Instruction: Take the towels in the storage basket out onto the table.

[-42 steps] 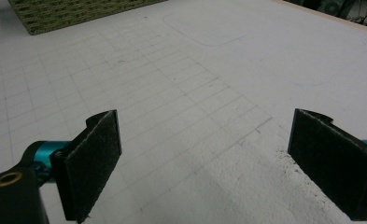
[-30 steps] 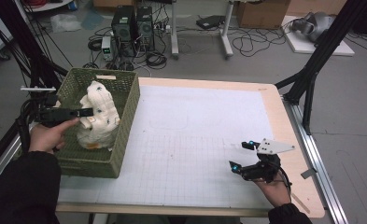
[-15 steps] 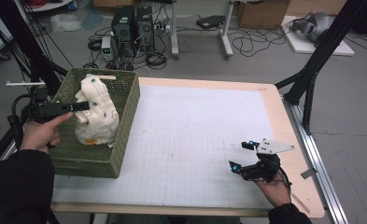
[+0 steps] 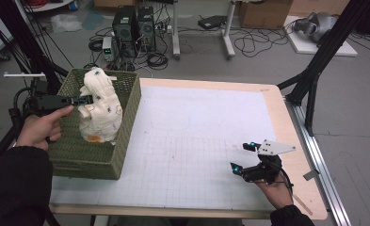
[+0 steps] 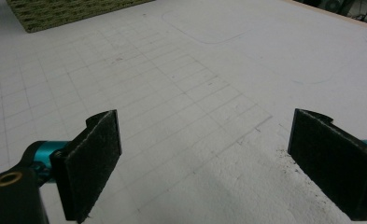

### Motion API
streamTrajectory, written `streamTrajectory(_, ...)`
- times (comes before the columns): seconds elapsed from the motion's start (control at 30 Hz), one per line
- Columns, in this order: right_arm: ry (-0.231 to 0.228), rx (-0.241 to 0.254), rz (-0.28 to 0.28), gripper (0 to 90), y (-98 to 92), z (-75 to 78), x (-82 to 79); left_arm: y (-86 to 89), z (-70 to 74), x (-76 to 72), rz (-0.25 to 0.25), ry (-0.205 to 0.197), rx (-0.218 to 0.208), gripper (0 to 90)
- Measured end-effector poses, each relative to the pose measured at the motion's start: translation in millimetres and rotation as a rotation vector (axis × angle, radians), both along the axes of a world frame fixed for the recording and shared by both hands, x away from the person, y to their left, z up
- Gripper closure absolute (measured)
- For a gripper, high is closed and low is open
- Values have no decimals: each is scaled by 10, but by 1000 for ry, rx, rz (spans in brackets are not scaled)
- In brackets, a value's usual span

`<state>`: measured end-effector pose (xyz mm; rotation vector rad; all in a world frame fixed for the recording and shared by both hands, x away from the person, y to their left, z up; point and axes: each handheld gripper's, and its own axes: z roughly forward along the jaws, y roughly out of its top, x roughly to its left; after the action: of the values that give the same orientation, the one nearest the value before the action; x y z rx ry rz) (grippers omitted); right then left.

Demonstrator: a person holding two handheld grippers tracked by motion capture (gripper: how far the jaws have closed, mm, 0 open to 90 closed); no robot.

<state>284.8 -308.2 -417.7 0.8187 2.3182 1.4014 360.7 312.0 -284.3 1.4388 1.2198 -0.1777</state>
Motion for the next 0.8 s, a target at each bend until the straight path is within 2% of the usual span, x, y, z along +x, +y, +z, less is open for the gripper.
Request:
streamTrajectory(0.03, 0, 0, 1, 90, -1, -1, 1, -34, 15, 9, -9, -1, 6, 748)
streamTrajectory(0.13, 0, 0, 1, 89, 0, 0, 2, -115, 48, 26, -27, -12, -16, 748)
streamTrajectory(0.33, -1, 1, 3, 89, 8, -1, 3, -369, 128, 76, -93, -33, -23, 752)
streamTrajectory(0.6, -8, 5, 5, 90, 9, 5, 4, -747, 183, 135, -169, -47, -5, 754)
streamTrajectory(0.8, -10, 14, 6, 89, 2, 10, 3, -1049, 143, 182, -219, -46, 15, 754)
